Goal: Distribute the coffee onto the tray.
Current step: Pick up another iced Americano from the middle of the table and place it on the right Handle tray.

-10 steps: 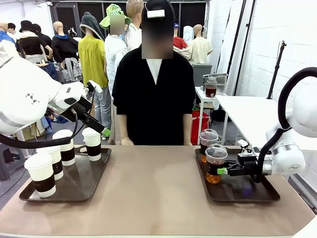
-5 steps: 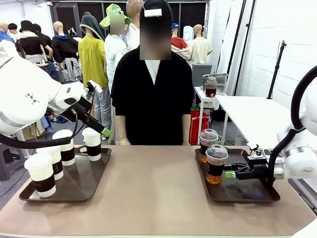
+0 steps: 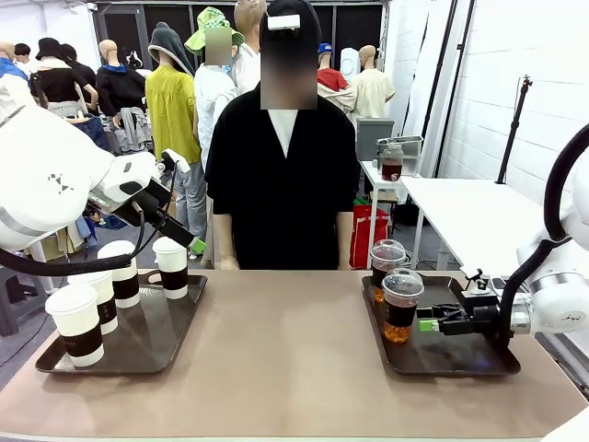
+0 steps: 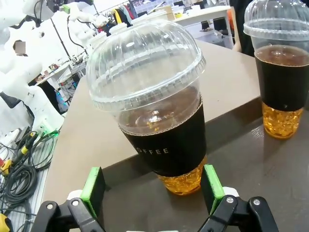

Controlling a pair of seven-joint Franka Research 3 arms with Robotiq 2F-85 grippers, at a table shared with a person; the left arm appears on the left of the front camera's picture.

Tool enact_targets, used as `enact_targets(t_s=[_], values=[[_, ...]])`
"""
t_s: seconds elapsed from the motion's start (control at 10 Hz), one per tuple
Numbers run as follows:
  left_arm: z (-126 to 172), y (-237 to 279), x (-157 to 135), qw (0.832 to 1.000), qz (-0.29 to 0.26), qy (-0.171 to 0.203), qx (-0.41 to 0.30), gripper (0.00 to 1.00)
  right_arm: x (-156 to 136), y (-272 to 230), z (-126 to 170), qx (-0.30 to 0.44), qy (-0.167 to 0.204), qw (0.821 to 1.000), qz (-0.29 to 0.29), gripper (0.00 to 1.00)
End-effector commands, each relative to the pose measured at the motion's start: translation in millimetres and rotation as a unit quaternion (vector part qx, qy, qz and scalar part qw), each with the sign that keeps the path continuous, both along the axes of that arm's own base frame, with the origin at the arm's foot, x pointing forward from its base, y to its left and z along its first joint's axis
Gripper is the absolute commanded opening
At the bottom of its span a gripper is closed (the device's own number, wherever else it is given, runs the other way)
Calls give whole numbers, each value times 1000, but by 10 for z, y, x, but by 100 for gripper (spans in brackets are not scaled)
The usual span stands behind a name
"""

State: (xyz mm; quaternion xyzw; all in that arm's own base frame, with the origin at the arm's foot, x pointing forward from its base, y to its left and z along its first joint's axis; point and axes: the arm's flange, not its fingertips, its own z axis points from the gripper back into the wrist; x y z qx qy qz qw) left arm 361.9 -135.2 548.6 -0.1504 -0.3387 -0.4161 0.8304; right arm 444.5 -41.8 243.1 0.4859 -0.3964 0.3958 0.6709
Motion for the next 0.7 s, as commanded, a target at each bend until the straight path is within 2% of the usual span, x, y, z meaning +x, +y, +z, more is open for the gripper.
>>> enact_targets(t_s=[0.0,0.6], values=[[3,8,8,1000,2,3,-1,100,35,-1,-9,5,0,1000,4,100],[3,8,8,1000,2,3,-1,100,35,-1,-9,5,0,1000,4,100]])
